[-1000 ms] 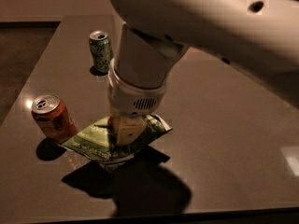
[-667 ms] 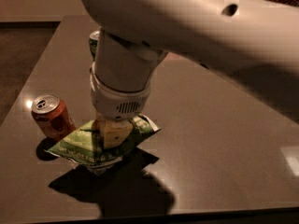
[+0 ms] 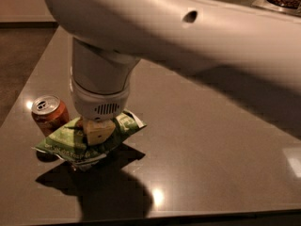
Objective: Move green jalapeno chip bag near coke can
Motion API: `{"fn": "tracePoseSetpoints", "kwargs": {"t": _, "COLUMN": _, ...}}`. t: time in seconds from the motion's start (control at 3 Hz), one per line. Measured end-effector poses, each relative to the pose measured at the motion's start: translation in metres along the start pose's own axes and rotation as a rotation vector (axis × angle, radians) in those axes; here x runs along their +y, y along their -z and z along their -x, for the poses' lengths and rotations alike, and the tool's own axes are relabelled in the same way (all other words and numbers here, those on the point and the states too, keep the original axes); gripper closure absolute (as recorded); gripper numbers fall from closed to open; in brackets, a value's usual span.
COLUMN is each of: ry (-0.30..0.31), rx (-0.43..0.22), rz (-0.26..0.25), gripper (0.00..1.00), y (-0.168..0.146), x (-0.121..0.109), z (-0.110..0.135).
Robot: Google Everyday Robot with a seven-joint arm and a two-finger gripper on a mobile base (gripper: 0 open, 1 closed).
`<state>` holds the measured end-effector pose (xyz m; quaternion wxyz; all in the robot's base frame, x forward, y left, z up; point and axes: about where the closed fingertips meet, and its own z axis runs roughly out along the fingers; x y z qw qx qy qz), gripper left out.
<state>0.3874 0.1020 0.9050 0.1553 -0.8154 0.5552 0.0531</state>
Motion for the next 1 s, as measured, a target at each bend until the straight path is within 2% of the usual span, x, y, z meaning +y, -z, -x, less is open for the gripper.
{"fn": "tracePoseSetpoints", "kwargs": {"t": 0.33, "ry": -0.030, "rx": 0.018, "rz": -0.029, "gripper": 0.15, "y": -0.001, "x": -0.014, "z": -0.004}}
{"fn": "tracePoseSetpoints", "kwargs": {"t": 0.67, "ry": -0.057, "rx": 0.034, "rz": -0.046, "gripper": 0.00, "y": 0.000, "x": -0.022, "z": -0.016}}
{"fn": "tracePoseSetpoints", "kwargs": {"t": 1.0, "ry": -0.059, "rx": 0.035, "rz": -0.047, "gripper": 0.00, "y": 0.000, "x": -0.022, "z": -0.017}}
